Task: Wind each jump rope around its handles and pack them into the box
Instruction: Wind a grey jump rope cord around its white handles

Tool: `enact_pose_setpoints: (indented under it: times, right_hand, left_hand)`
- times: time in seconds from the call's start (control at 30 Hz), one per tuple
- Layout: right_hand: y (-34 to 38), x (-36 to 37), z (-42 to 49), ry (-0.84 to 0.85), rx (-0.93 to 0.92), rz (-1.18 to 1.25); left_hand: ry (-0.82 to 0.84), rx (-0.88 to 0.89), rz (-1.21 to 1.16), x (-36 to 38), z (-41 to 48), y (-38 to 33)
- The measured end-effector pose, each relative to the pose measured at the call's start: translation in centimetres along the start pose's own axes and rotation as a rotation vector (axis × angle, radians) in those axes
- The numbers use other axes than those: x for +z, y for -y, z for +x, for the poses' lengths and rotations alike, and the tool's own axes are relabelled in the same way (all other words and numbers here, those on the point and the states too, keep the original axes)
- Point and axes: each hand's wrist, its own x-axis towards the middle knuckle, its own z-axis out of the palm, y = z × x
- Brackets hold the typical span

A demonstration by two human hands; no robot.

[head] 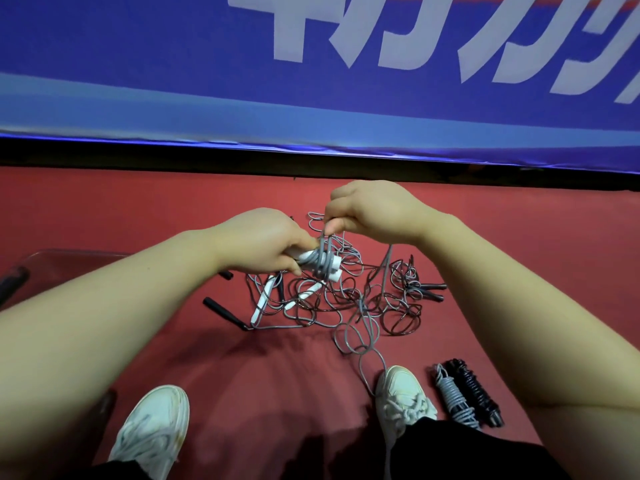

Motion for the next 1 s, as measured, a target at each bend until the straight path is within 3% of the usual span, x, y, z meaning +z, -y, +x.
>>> enact_pose_setpoints:
  times: [0.1, 0.3, 0.47, 0.63, 0.83, 1.0]
  right_hand:
    - [0.4, -0.2, -0.4, -0.139, -0.034, 0.057]
    - [1.8, -2.2, 1.0, -0.014, -0.009, 0.017]
    - [-1.7, -1.3, -1.6, 0.021, 0.262, 0.578]
    - [-1.9, 0.4, -1.7, 0.069, 0.34, 0.897]
    - [-1.1, 3.3, -0.6, -0.119, 0.416, 1.14]
    - [0.9, 4.1, 0.9, -0.26, 0.434, 1.289]
  left_hand:
    - [0.005, -0.023, -0.042, -0.6, -0.3, -0.4]
    - [0.042, -0.039, 0.054, -1.0, 0.3, -1.6]
    - [-0.089, -0.051, -0.234, -1.8, -0.4, -1.4]
    - [-0.159, -0.038, -0.386, -2.8, -0.5, -1.9]
    - [-0.32, -0.172, -0.635, -4.1, -0.8, -1.9]
    - [-0.403, -0.118, -0.924, -4.6, -0.3, -2.4]
